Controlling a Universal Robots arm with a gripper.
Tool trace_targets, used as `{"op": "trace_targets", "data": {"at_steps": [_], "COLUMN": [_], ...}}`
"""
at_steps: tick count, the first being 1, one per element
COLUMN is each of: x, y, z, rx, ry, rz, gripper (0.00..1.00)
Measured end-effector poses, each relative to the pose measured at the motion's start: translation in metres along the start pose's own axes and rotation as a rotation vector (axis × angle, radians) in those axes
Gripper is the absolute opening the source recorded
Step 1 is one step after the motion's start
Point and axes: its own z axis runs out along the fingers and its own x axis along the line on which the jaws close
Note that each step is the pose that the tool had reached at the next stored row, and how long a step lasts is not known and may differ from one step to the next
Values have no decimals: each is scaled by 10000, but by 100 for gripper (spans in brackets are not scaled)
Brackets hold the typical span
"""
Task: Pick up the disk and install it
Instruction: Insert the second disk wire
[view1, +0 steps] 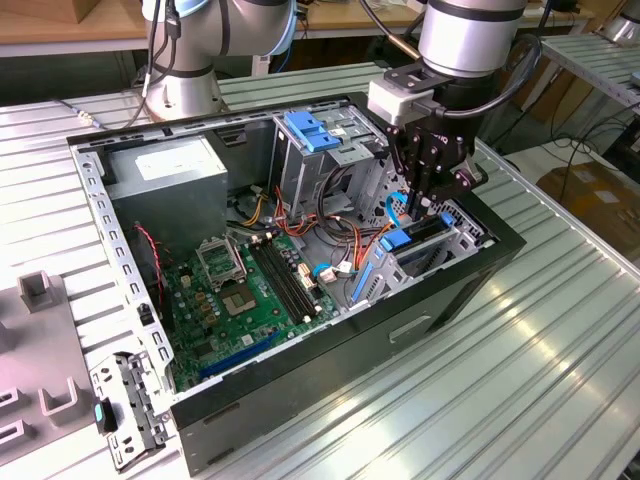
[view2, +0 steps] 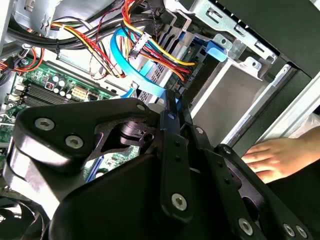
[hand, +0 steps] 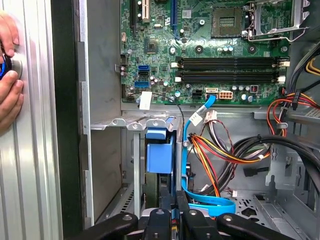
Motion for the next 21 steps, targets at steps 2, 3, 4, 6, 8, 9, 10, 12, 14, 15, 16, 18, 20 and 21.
{"op": "trace_targets", "data": {"at_steps": [2,3,4,6,8,9,10,12,14,15,16,18,20,21], "x": [5,10,16,31,58,64,77,95,114,124,131,145,150,151], "y": [6,10,13,15,21,24,32,35,38,39,40,41,42,42], "z": [1,1,2,5,9,12,17,23,29,33,35,40,46,50], "rx": [31,42,46,52,81,91,123,166,218,245,256,279,289,294], "ry": [-80,-116,-124,-134,-191,-206,-245,-300,-345,-376,-395,-436,-464,-476], "rz": [11,17,18,19,31,34,41,51,63,70,72,81,86,88], "gripper": [16,16,16,16,16,16,16,16,16,16,16,16,16,16]}}
